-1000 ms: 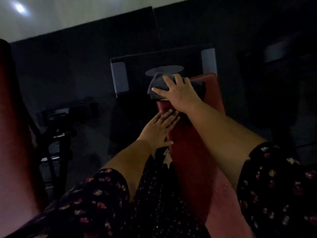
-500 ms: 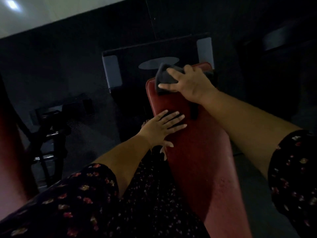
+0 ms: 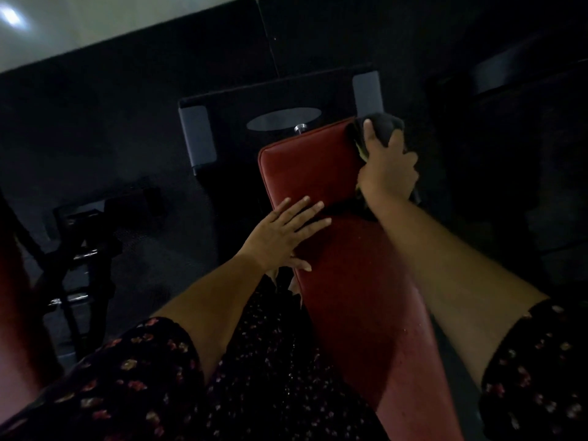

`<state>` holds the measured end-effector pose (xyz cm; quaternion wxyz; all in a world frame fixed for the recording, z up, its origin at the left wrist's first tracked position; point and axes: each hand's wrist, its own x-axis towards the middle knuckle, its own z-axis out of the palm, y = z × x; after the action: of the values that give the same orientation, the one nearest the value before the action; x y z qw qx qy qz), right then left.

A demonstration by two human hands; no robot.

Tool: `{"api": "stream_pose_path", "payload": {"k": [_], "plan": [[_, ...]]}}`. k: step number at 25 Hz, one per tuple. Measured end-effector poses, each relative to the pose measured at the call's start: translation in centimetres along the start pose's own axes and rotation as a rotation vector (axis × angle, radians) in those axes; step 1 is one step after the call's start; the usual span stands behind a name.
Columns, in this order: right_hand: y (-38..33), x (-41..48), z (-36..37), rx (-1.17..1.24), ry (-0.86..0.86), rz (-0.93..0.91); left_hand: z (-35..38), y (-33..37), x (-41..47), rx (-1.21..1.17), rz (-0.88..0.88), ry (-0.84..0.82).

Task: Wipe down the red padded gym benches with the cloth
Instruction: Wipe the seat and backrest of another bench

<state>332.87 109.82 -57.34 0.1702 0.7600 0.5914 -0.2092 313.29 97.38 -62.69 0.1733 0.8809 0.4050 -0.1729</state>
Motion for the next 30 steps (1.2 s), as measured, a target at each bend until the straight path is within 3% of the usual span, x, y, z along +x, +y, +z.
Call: {"api": "stream_pose_path", "payload": {"k": [2, 4, 9, 15, 18, 24, 30], "plan": [[-1.3, -1.8, 0.9, -0.018, 0.023, 0.022, 0.1, -1.6, -0.5, -0.132, -0.254, 0.098], [-2.3, -3.2, 1.5, -0.081, 0.041, -0.082, -0.3, -4.6, -0.7, -0.255, -0.407, 0.138], [-6.7, -8.5, 4.2, -0.292, -0.023, -0.63, -0.8, -12.1, -0.8, -0.091, -0.207, 0.092], [-4.5, -9.4, 6.2, -0.463, 0.013, -0.948, -2.5, -13.4, 0.3, -0.063, -0.109, 0.111], [-0.4, -6.8, 5.2, -0.336, 0.14, -0.761, -4.4, -12.3, 3.9, -0.008, -0.008, 0.138], [6.2, -2.8, 2.9, -0.173, 0.121, -0.261, -6.7, -7.6, 11.9, 0.017, 0.094, 0.217], [4.9, -4.4, 3.7, 0.068, 0.015, 0.097, -4.8, -6.9, 12.9, -0.028, 0.147, 0.226]]}}
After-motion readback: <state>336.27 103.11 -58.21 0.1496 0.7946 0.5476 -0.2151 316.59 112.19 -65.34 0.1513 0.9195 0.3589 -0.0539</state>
